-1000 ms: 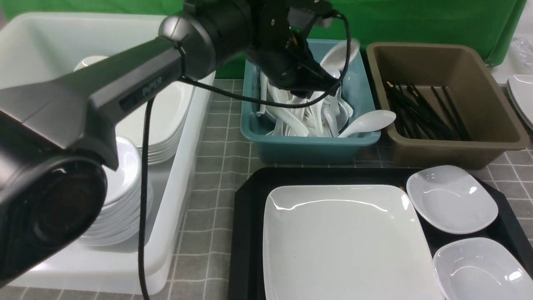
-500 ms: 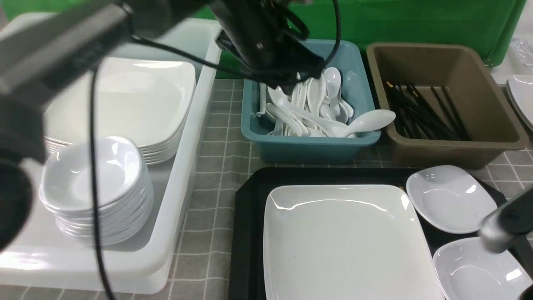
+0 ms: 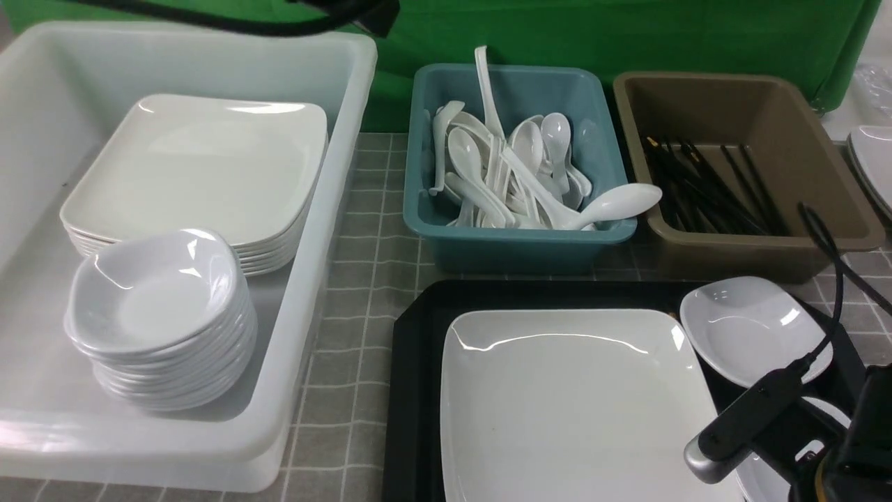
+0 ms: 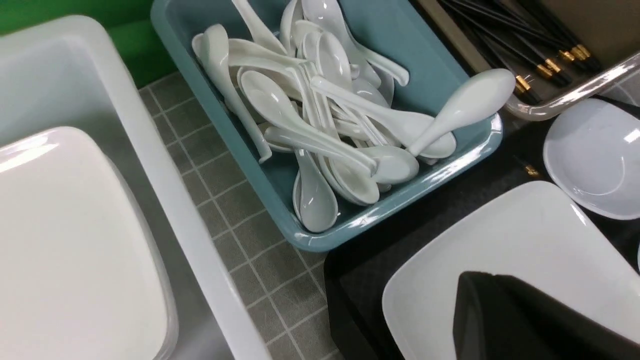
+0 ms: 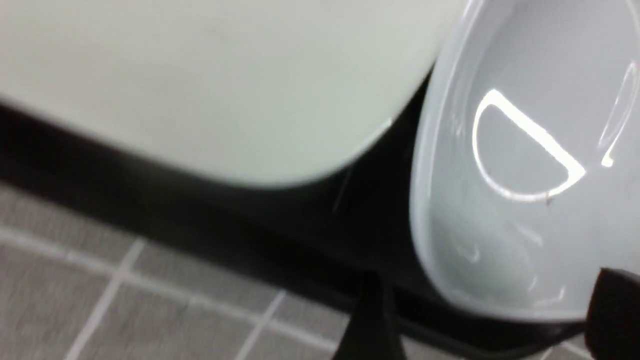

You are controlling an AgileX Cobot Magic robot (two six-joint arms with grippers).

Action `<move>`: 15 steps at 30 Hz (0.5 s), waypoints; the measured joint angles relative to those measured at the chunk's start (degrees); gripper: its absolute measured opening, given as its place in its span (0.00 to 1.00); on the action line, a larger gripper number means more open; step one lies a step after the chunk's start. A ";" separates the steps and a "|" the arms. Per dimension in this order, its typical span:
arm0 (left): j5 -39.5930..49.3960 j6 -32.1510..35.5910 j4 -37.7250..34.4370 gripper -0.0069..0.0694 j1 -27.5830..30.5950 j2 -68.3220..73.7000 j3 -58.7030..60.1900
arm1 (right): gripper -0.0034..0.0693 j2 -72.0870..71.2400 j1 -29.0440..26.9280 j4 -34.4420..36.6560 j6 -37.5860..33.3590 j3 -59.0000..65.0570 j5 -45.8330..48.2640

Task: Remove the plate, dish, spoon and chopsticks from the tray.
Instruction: Use the right arm to grab a small plate from the dinner plate

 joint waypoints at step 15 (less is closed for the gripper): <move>-2.83 -3.25 4.86 0.09 0.00 -18.56 14.16 | 0.57 7.18 0.00 -3.81 2.20 0.07 -4.78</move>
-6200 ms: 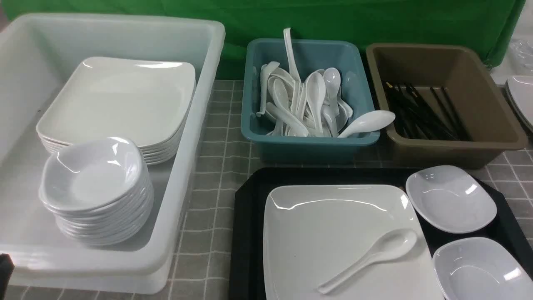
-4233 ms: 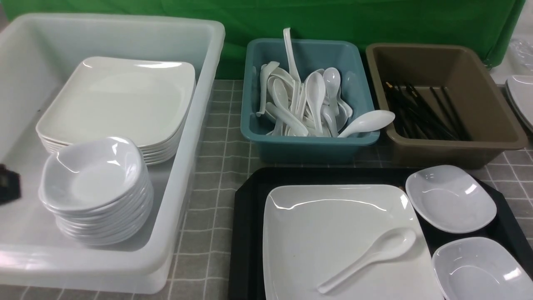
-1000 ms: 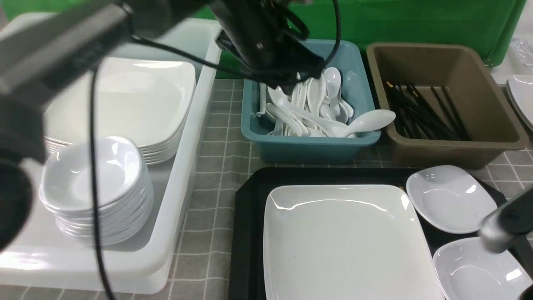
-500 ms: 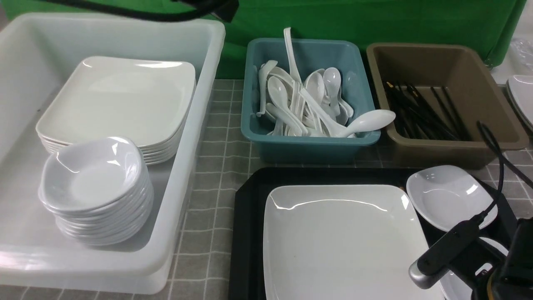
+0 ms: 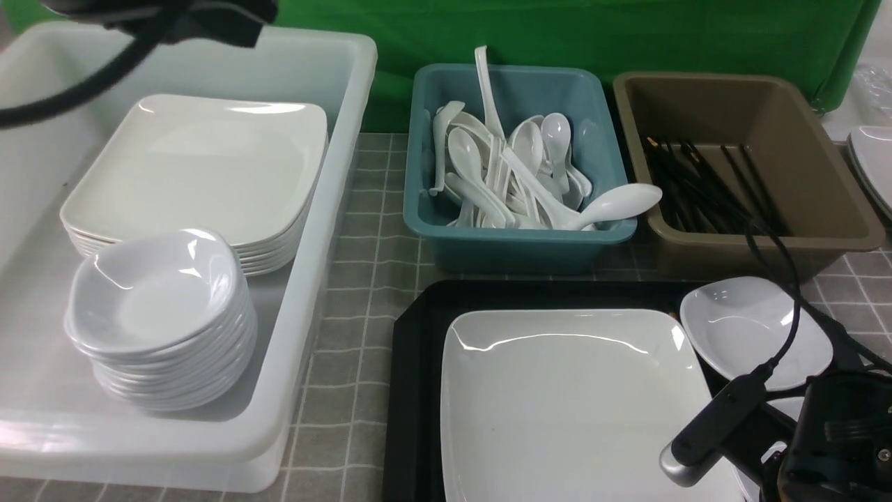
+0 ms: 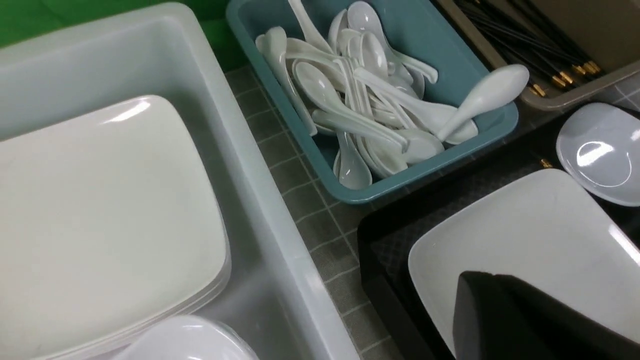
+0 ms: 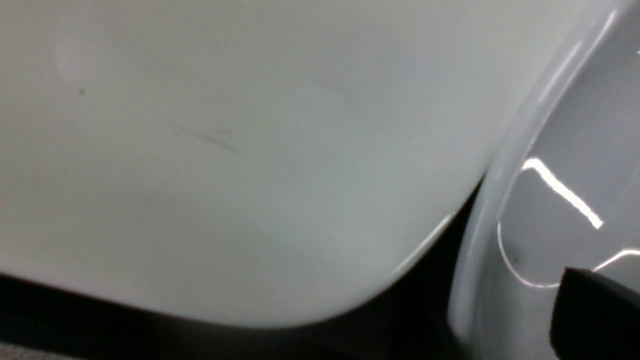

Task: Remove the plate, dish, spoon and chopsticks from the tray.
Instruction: Use the right arm to grab a small plate from the dinner plate, then use the right arm to put the small plate into the large storage box on the left

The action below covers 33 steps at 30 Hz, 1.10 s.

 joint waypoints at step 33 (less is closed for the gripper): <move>4.68 -12.16 12.55 0.09 11.71 -14.42 9.19 | 0.14 -9.59 6.94 30.87 -25.50 -49.39 2.77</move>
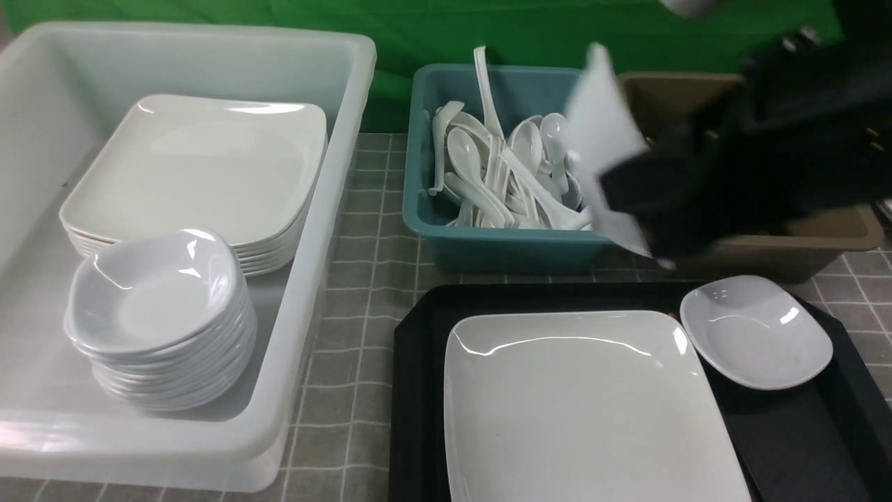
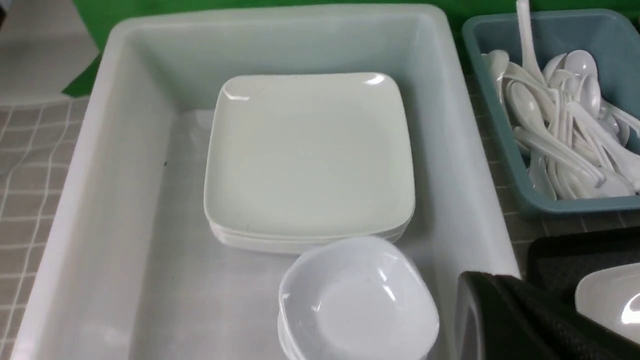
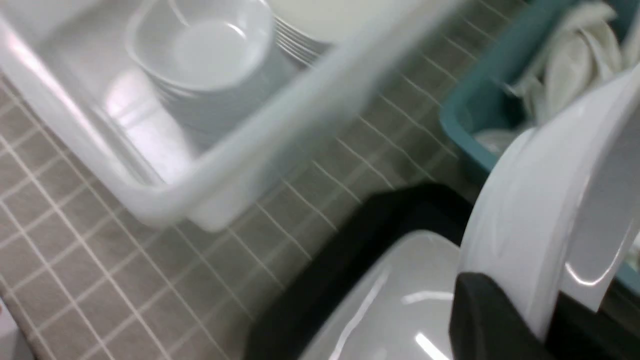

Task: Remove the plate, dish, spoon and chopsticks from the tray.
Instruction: Use the right arm to put the small plate into the large storage box on the left

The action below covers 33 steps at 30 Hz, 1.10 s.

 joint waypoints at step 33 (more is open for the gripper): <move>1.13 -5.96 -8.77 0.09 8.32 -29.56 22.74 | 0.67 51.41 16.62 -2.66 -13.17 -41.69 0.01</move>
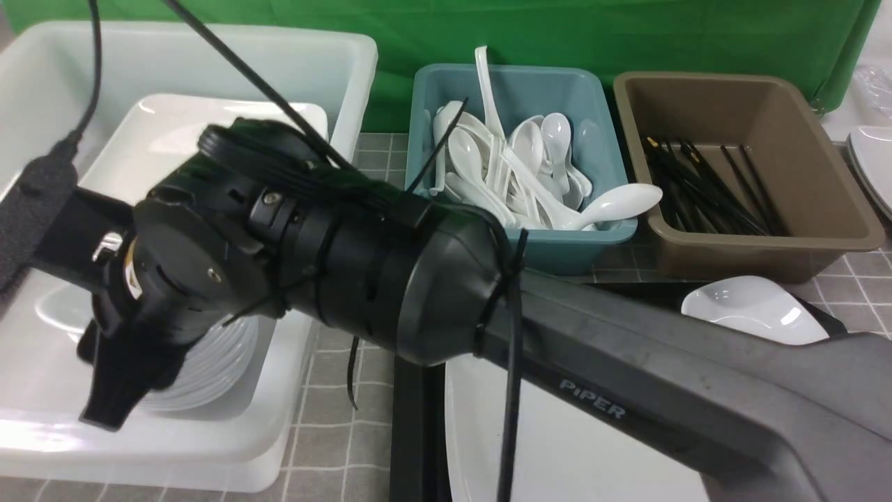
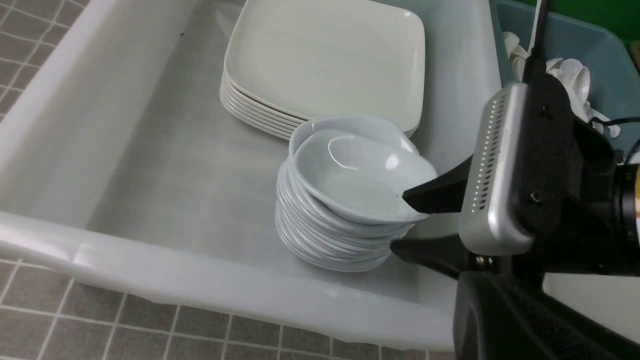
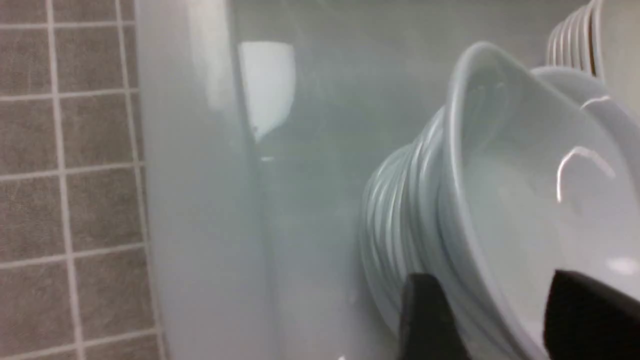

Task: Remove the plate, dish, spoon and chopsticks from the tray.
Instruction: Use the right arm to put the small plate into the large storage box on the left, then use the right arm to grab a small plate from the dinner plate

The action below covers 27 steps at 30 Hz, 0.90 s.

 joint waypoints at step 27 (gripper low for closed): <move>-4.03 30.58 -33.96 0.09 0.00 25.09 4.79 | 0.67 -46.22 -48.39 -9.83 -1.51 71.74 -3.03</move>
